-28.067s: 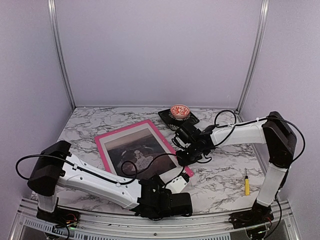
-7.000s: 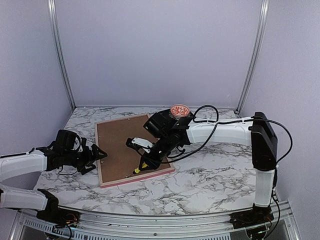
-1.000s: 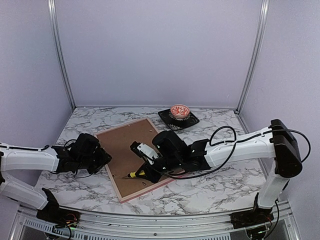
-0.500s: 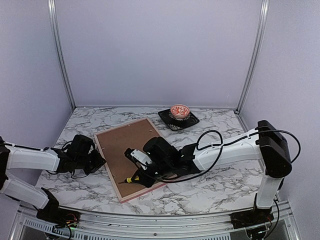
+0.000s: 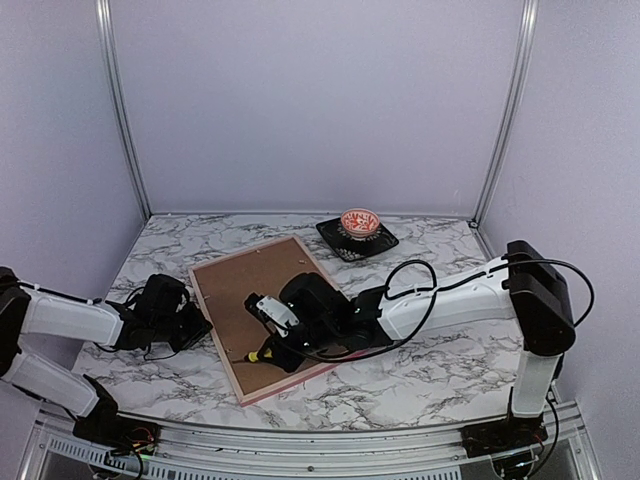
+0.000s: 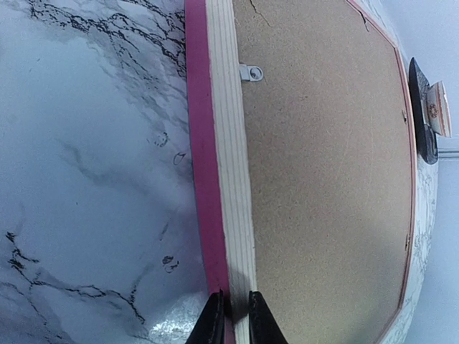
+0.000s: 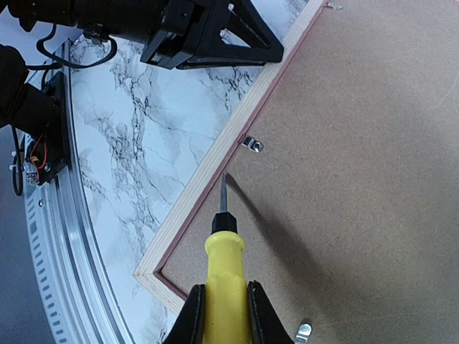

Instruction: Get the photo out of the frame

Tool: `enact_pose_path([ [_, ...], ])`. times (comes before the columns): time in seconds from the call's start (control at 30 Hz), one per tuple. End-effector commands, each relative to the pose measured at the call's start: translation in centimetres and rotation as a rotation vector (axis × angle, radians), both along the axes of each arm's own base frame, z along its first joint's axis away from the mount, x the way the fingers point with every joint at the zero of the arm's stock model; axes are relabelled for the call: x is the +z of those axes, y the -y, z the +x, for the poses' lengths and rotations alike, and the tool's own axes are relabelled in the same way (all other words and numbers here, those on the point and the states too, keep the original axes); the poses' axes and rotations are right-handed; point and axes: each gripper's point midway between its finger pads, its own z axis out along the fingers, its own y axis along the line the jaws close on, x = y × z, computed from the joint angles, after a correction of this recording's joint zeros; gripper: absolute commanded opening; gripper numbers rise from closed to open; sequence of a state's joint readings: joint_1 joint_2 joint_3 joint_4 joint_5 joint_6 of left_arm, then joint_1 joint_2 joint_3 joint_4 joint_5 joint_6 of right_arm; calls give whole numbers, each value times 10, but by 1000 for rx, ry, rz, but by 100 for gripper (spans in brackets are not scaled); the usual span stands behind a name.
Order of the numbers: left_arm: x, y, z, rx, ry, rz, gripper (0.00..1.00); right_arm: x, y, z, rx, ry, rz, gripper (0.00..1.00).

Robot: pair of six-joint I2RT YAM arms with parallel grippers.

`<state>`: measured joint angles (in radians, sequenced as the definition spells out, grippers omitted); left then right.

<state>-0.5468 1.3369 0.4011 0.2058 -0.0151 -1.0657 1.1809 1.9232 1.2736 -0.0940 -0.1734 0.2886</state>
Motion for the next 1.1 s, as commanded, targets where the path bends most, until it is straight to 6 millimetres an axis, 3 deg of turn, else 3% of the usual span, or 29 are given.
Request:
enact_pose_path([
  [0.0,-23,-9,-16,-2,-79,38,13,5,-14,3,-15,9,12,0],
  [0.33,-35,-17,-31,13,-132,51,11,-10,-23,39,-170,86,-66,0],
  [0.6,-41,-15,-39,10,-153,51,10,-5,-29,51,-233,98,-35,0],
  [1.07,-37,-15,-38,24,-158,49,7,10,-18,33,-185,62,13,0],
])
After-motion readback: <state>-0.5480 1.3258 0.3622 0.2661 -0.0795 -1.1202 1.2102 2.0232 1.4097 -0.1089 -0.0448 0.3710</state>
